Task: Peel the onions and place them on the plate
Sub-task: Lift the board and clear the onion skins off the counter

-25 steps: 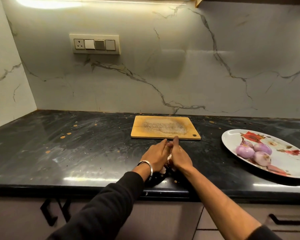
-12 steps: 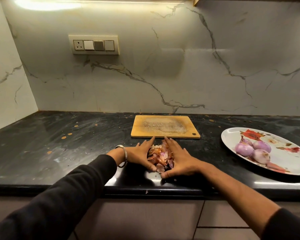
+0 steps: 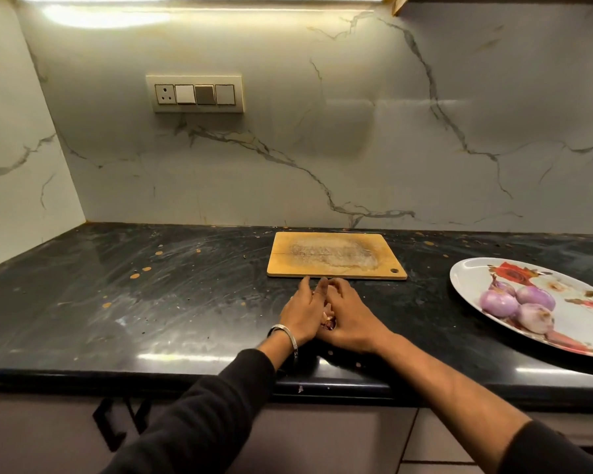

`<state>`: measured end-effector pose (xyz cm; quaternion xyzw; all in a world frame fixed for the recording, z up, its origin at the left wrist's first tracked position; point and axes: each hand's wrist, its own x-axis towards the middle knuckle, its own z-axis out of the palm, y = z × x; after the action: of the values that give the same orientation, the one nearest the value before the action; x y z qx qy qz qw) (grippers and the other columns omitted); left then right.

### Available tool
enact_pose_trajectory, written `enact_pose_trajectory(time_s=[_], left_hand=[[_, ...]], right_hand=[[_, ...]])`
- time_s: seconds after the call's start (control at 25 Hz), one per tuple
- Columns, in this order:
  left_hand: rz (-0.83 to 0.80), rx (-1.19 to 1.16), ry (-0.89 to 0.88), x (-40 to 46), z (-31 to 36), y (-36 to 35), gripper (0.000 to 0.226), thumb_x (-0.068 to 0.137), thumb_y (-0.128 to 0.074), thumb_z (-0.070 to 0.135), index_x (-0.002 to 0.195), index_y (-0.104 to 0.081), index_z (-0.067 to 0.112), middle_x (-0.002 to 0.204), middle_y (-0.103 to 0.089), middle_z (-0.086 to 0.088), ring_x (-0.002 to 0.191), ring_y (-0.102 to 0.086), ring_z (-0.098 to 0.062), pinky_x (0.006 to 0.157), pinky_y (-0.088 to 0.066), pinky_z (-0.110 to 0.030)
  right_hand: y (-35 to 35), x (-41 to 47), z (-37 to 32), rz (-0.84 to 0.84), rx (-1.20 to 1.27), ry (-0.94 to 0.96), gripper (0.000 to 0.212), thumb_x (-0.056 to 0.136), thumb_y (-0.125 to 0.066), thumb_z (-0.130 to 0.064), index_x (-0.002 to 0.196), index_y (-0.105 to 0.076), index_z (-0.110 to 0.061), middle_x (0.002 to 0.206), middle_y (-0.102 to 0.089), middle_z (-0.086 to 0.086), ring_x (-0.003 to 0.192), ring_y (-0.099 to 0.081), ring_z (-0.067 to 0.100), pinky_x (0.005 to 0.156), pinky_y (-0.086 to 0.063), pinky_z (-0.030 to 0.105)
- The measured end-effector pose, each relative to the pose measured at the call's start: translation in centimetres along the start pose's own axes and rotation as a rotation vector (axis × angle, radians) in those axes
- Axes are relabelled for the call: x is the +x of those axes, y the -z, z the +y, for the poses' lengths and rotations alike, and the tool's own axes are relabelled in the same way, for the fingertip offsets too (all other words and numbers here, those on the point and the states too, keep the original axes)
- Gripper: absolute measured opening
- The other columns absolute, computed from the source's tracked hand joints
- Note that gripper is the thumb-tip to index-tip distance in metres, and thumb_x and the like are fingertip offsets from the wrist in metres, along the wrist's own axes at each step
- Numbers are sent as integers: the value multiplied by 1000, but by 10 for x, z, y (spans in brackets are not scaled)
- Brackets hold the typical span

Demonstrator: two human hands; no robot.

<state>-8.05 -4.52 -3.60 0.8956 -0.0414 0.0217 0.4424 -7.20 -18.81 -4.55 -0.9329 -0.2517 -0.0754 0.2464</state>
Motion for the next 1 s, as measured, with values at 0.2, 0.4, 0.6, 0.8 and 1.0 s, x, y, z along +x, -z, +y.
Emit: enact_pose_trajectory(time_s=[0.2, 0.4, 0.6, 0.8, 1.0], left_hand=[[64, -72, 40, 12, 1, -4, 56, 103, -26, 51, 107, -68, 15, 136, -54, -7, 121, -53, -26, 104, -38, -41], [103, 42, 19, 10, 4, -13, 52, 105, -23, 42, 114, -66, 15, 120, -66, -10, 115, -57, -30, 105, -37, -49], [143, 111, -9, 11, 0, -15, 39, 105, -30, 36, 113, -64, 19, 114, -69, -4, 108, -61, -26, 100, -42, -43], [159, 113, 8, 10, -1, -16, 32, 102, -36, 37, 122, -59, 27, 117, -68, -1, 110, -61, -25, 92, -48, -39], [126, 260, -49, 11, 1, -13, 37, 102, -37, 31, 130, -61, 27, 131, -60, -4, 120, -55, -25, 101, -43, -40]], right_hand=[[3, 0, 0, -62, 67, -85, 74, 90, -50, -56, 151, -32, -18, 154, -35, 8, 141, -36, 22, 114, -36, 45], [1, 4, -2, 36, 213, -276, 60, 96, -24, -56, 148, -26, -26, 159, -33, 8, 133, -47, 26, 108, -40, 47], [-8, 7, 1, 65, 87, -297, 45, 104, -28, -44, 129, -56, -19, 156, -34, 6, 145, -30, 25, 117, -28, 44], [-5, 6, -3, 45, 86, -336, 39, 102, -28, -43, 121, -53, -19, 132, -59, 8, 115, -56, 24, 97, -43, 43], [-6, 5, -3, 32, -7, -311, 40, 103, -29, -41, 122, -56, -19, 127, -48, 9, 124, -42, 30, 100, -40, 43]])
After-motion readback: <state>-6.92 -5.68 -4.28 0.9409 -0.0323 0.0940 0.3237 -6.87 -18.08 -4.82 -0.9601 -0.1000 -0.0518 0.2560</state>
